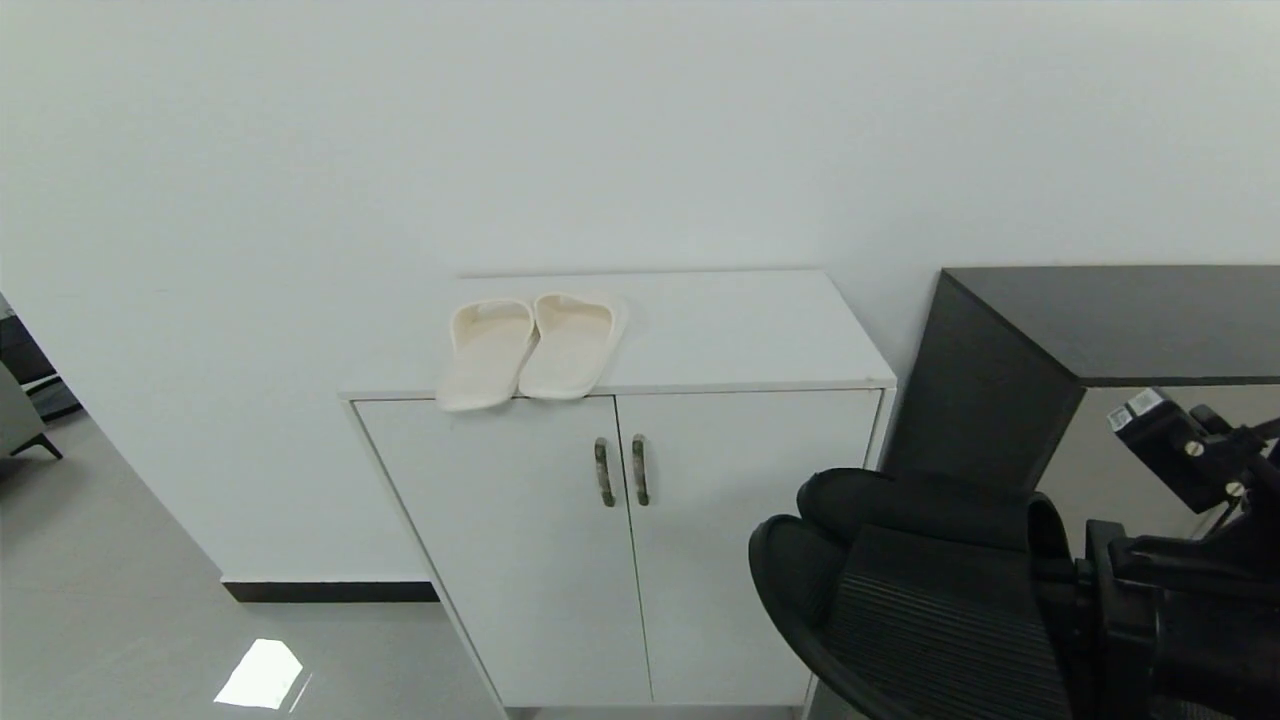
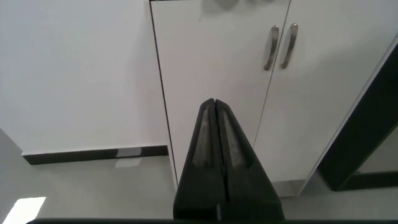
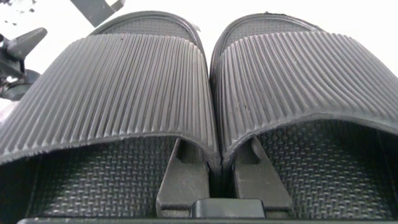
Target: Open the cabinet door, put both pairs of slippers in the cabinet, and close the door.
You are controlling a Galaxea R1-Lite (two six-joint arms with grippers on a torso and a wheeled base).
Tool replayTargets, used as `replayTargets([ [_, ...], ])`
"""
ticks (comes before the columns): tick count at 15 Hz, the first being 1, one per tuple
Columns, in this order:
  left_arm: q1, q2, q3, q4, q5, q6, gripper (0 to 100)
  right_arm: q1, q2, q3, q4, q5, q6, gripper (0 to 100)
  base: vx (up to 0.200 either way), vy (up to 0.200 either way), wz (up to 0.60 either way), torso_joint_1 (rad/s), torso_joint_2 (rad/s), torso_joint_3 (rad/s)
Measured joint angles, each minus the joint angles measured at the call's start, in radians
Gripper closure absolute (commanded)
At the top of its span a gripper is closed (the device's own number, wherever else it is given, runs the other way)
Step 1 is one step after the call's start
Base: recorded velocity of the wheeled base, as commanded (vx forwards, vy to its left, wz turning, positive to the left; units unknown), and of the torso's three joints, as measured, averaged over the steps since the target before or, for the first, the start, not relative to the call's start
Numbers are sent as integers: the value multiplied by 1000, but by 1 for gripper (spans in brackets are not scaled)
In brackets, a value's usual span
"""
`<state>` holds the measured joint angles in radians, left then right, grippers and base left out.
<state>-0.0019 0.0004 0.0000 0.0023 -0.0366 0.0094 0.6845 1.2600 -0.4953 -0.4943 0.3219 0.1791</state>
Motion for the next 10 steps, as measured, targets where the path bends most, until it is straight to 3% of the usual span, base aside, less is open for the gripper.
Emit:
replayTargets([
  [8,-1,0,0,0,0,0,100,-3,5,4,0,1,0,100,0,0,0,0,0,0],
  [10,-1,0,0,0,1,0,100,-2,6,6,-1,3,-1,100,0,0,0,-107,259,134],
])
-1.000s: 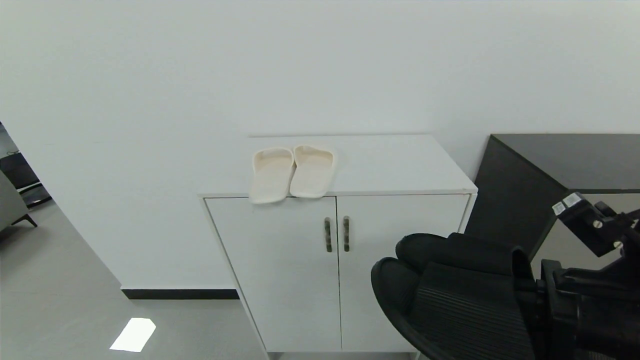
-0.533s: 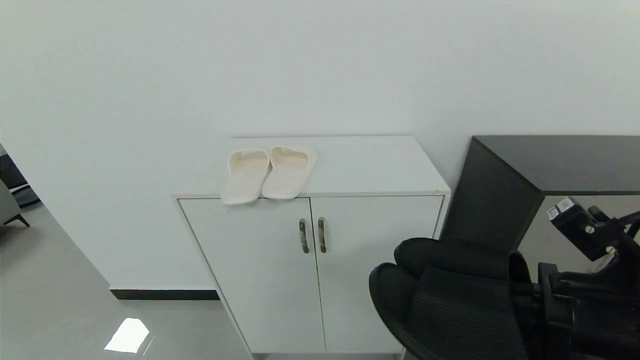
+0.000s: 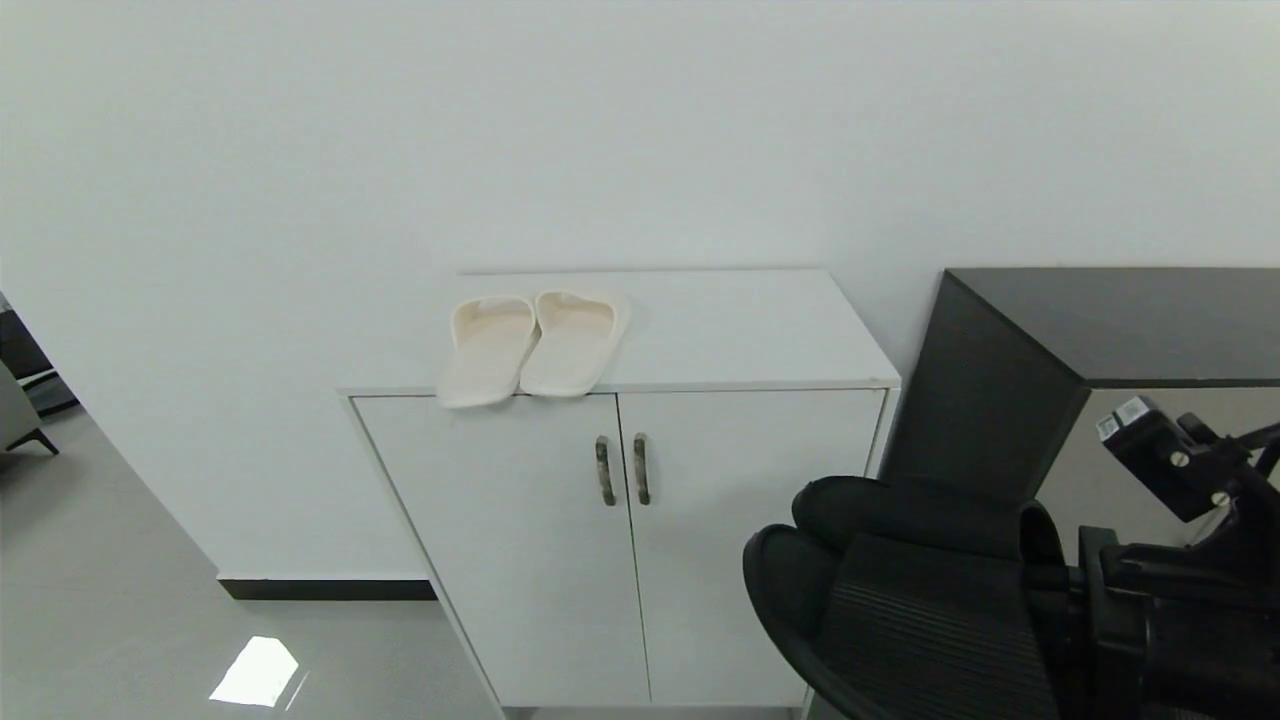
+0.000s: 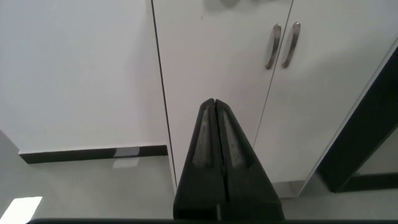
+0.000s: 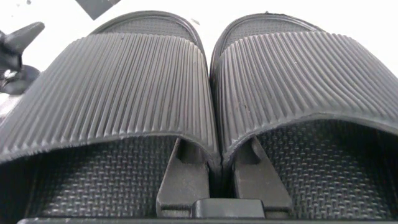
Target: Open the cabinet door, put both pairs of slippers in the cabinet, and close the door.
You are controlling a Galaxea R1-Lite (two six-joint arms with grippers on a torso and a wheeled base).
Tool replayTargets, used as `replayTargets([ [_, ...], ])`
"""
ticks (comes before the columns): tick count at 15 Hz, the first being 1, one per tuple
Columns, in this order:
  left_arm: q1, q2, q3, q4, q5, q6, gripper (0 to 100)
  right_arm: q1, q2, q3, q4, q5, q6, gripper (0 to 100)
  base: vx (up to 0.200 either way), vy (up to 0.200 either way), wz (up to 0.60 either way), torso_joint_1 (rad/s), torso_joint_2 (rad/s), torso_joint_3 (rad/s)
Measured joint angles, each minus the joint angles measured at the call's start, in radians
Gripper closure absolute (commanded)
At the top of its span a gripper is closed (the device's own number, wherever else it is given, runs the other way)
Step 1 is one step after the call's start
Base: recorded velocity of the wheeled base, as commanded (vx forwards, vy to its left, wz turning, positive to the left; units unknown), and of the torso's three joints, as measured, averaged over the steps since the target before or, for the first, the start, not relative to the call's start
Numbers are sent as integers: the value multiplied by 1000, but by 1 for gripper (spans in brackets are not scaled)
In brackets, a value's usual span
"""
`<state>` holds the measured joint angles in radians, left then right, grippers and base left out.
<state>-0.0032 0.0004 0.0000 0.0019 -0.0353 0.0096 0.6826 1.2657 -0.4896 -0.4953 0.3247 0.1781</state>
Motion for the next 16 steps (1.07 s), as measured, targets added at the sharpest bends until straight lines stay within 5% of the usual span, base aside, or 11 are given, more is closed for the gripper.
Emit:
replayTargets([
  [4,0,0,0,1,1,1,100,0,0,3,0,0,-3,100,0,0,0,-205,470,259],
  [5,-1,0,0,1,1,0,0,0,0,5,0,0,-7,100,0,0,0,-217,505,290],
  [16,0,0,0,1,0,0,0,0,0,21,1,0,-59,100,0,0,0,-187,478,287],
])
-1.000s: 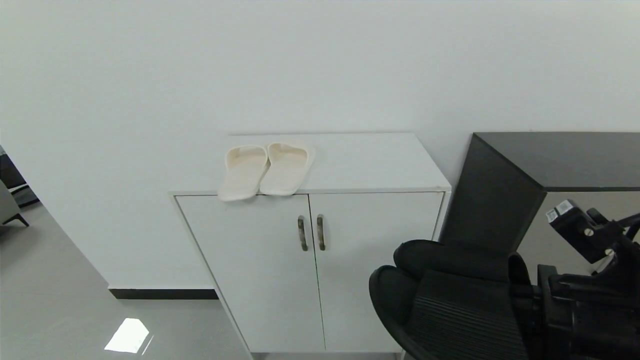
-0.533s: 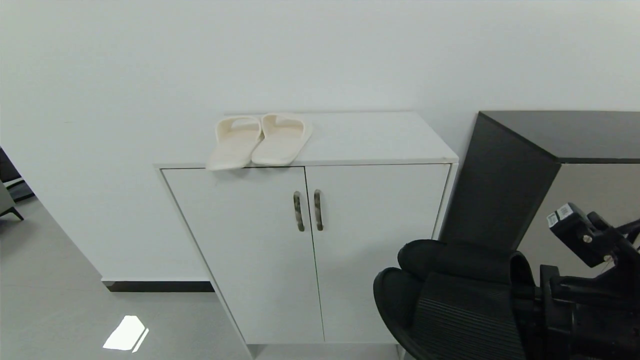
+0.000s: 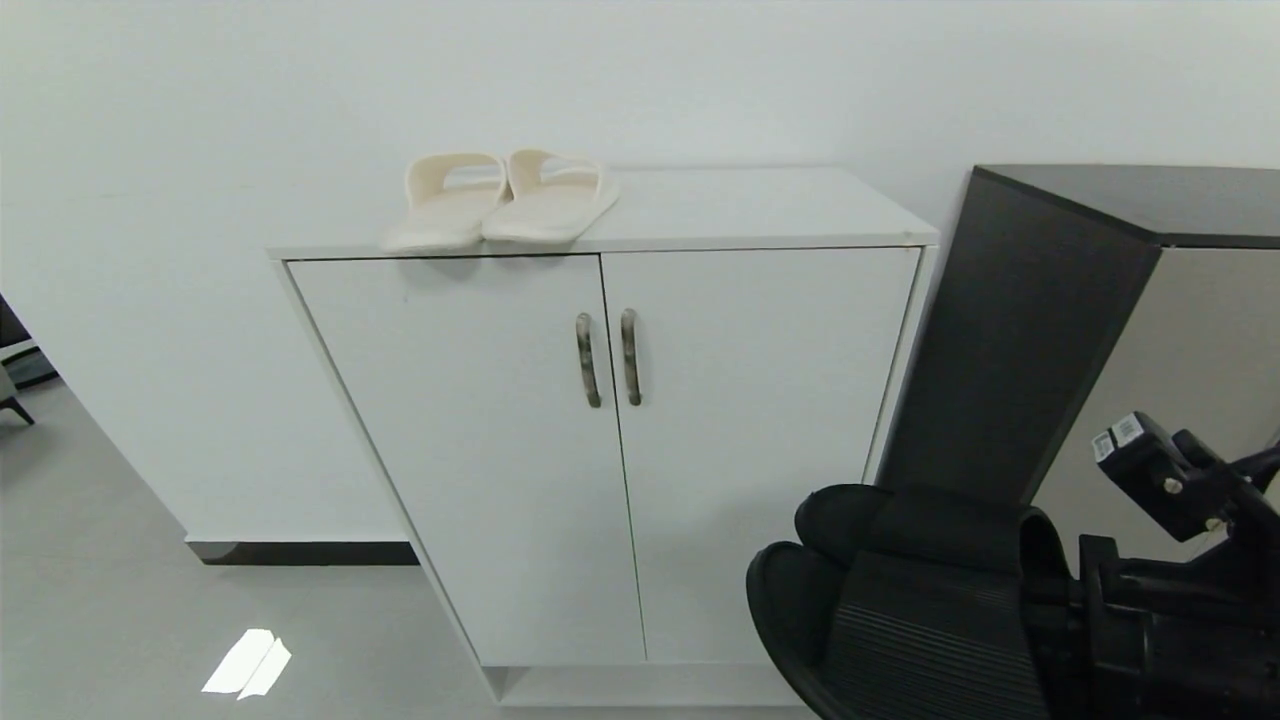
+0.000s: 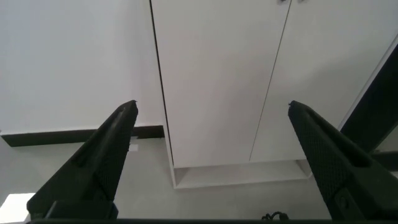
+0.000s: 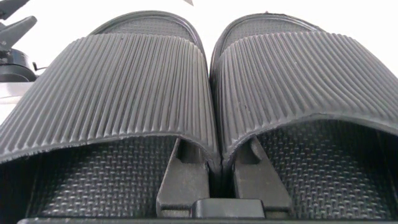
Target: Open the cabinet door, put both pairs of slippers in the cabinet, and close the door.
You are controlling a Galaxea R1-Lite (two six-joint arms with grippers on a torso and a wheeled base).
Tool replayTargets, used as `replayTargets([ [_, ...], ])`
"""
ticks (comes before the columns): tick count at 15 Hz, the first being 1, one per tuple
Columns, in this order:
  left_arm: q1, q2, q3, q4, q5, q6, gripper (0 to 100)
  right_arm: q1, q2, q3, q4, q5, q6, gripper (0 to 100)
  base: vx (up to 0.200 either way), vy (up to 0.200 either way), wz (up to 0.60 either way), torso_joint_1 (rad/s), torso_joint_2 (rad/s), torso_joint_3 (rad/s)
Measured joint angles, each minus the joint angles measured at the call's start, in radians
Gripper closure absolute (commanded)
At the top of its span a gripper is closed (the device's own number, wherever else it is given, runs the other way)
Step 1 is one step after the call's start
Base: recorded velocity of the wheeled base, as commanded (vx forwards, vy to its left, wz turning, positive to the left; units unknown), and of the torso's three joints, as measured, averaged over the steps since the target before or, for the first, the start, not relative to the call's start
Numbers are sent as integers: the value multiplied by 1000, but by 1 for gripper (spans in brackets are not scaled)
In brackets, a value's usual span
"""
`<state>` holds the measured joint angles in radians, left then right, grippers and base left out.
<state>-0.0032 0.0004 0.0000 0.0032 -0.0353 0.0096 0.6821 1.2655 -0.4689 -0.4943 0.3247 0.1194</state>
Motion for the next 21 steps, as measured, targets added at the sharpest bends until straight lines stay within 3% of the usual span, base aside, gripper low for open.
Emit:
replayTargets([
  [7,0,0,0,0,0,0,0,0,-6,5,0,1,0,100,0,0,0,-119,400,277],
  [12,0,0,0,0,0,1,0,-6,-18,7,-1,1,-1,100,0,0,0,-7,36,16],
  [16,0,0,0,-1,2,-3,0,-11,-25,11,-1,2,-1,100,150,0,0,-5,4,7],
  [18,0,0,0,1,0,17,0,-13,-26,14,-5,2,-3,100,0,0,0,0,0,0],
  [21,-1,3,-10,-5,-87,80,0,-11,-27,24,-49,2,-17,100,0,0,0,0,0,0],
])
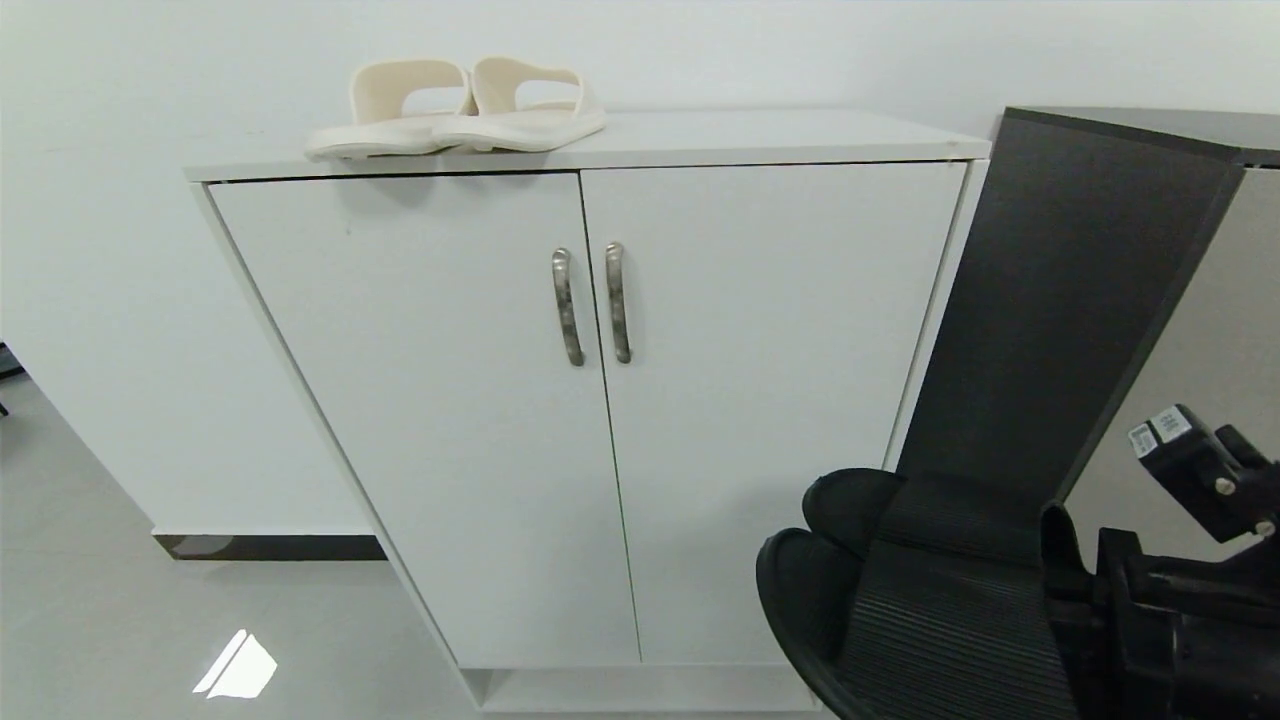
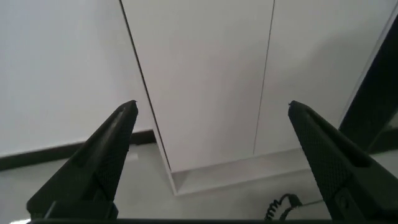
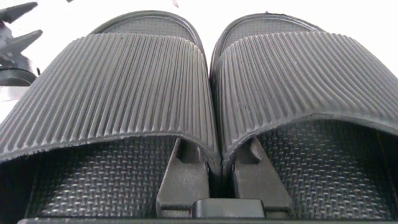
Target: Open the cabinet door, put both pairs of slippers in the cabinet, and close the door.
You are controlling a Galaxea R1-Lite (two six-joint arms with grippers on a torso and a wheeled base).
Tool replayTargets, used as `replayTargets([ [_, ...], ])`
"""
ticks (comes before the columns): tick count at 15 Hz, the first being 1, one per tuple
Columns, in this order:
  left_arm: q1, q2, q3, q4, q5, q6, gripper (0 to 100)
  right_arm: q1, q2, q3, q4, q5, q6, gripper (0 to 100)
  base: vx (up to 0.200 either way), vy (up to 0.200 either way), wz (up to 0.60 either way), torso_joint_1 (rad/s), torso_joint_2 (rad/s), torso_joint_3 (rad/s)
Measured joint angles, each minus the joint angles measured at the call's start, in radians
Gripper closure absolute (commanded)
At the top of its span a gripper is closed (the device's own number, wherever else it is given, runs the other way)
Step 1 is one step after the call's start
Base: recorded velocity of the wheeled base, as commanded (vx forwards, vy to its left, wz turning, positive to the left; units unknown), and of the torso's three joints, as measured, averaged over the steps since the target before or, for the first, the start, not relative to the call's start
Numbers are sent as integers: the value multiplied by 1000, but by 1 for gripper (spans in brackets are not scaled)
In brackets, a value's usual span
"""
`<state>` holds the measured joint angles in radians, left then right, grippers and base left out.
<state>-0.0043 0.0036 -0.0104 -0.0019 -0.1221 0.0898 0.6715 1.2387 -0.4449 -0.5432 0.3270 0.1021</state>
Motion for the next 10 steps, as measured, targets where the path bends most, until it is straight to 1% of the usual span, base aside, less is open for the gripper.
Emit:
replayTargets([
  [1,0,11,-26,-1,-6,11,0,1,0,1,-7,0,-1,100,0,0,0,0,0,0],
  [3,-1,85,-118,-11,-22,23,0,3,1,2,-9,0,-1,100,0,0,0,0,0,0],
  [4,-1,161,-177,-22,-57,26,0,4,1,2,-9,0,-1,100,0,0,0,0,0,0],
  [5,-3,256,-236,-44,-119,27,0,4,1,2,-9,0,-1,100,0,0,0,0,0,0],
  [8,-18,561,-391,-148,-341,27,0,4,1,3,-9,-2,-1,100,0,0,0,0,0,0],
  [9,-41,654,-439,-178,-389,26,0,3,1,3,-9,-2,-2,100,0,0,0,0,0,0],
  [10,-88,736,-484,-198,-422,23,0,4,3,3,-8,-2,-3,100,0,0,0,0,0,0],
])
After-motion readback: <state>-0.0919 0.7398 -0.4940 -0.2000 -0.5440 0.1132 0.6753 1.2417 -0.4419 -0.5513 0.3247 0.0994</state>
